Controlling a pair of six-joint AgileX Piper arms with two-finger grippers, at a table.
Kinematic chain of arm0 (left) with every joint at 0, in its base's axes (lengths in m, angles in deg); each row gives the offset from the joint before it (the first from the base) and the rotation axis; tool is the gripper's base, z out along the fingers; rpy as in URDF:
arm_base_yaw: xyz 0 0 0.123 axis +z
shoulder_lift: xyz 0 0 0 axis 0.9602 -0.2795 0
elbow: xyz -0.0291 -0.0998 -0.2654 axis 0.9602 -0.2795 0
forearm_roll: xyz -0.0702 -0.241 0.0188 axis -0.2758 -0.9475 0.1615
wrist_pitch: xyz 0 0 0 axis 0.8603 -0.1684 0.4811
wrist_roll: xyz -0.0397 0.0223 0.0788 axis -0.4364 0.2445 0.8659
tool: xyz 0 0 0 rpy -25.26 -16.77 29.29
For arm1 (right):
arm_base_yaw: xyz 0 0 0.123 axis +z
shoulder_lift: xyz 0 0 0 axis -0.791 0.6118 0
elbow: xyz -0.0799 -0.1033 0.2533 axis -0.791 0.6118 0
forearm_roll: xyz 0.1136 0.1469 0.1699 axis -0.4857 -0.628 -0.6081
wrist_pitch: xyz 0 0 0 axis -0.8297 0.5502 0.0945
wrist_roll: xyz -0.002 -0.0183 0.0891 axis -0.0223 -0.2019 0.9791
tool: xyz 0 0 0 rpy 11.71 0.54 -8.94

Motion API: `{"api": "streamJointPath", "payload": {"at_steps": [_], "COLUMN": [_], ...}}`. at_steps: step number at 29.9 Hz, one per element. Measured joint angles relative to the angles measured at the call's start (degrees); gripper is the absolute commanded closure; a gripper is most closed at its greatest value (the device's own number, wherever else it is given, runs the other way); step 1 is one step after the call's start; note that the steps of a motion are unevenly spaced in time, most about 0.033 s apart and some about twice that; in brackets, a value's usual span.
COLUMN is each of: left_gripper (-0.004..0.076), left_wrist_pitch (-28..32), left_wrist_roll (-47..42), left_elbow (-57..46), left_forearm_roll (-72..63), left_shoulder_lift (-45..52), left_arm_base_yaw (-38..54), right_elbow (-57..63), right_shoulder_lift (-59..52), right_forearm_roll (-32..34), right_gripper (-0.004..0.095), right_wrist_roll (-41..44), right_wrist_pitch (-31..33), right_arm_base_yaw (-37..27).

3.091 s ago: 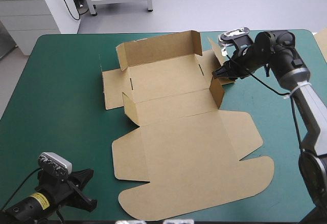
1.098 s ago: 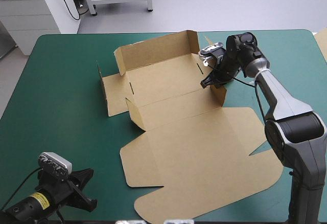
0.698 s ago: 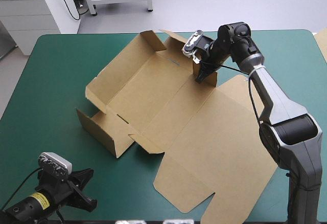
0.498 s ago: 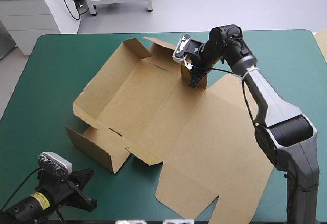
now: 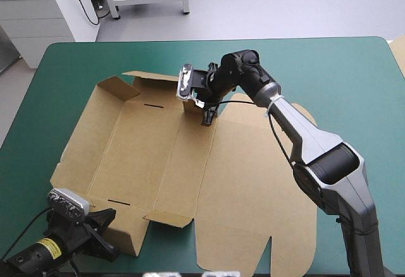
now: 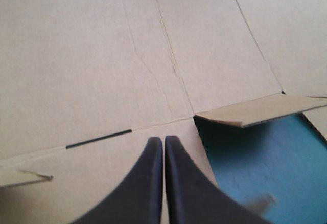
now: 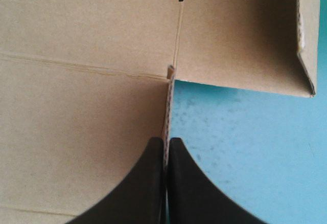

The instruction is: Fold the box

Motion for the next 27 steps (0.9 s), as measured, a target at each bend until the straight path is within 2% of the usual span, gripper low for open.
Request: {"api": "streamJointPath", "payload": {"at_steps": [15, 16, 18, 20, 23, 25, 27], "left_gripper": [0.0731, 0.0731, 0.0731, 0.0731, 0.0731, 0.0731, 0.0731], "left_wrist_pitch": [0.00, 0.00, 0.00, 0.00, 0.00, 0.00, 0.00], "left_wrist_roll": [0.00, 0.00, 0.00, 0.00, 0.00, 0.00, 0.00], "left_elbow": [0.00, 0.00, 0.00, 0.00, 0.00, 0.00, 0.00], "left_forearm_roll": [0.00, 0.00, 0.00, 0.00, 0.00, 0.00, 0.00], "left_shoulder_lift": [0.00, 0.00, 0.00, 0.00, 0.00, 0.00, 0.00], "left_arm_base_yaw": [0.00, 0.00, 0.00, 0.00, 0.00, 0.00, 0.00], "right_elbow": [-0.02, -0.02, -0.02, -0.02, -0.07, -0.07, -0.07], "right_shoulder_lift": [1.05, 1.12, 1.24, 1.27, 1.27, 1.27, 1.27], "right_forearm_roll": [-2.11, -2.11, -1.76, -0.35, 3.37, 5.67, 7.76], "right_gripper": [0.0908, 0.0870, 0.0728, 0.0466, 0.0144, 0.0071, 0.0077], "right_wrist_roll": [-0.75, -0.68, 0.39, 2.89, 8.24, 11.60, 15.32], "right_wrist_pitch": [-0.12, -0.12, -0.24, -0.70, -1.27, -1.49, -1.78], "right_arm_base_yaw": [1.19, 1.19, 1.19, 1.21, 1.21, 1.21, 1.21]}}
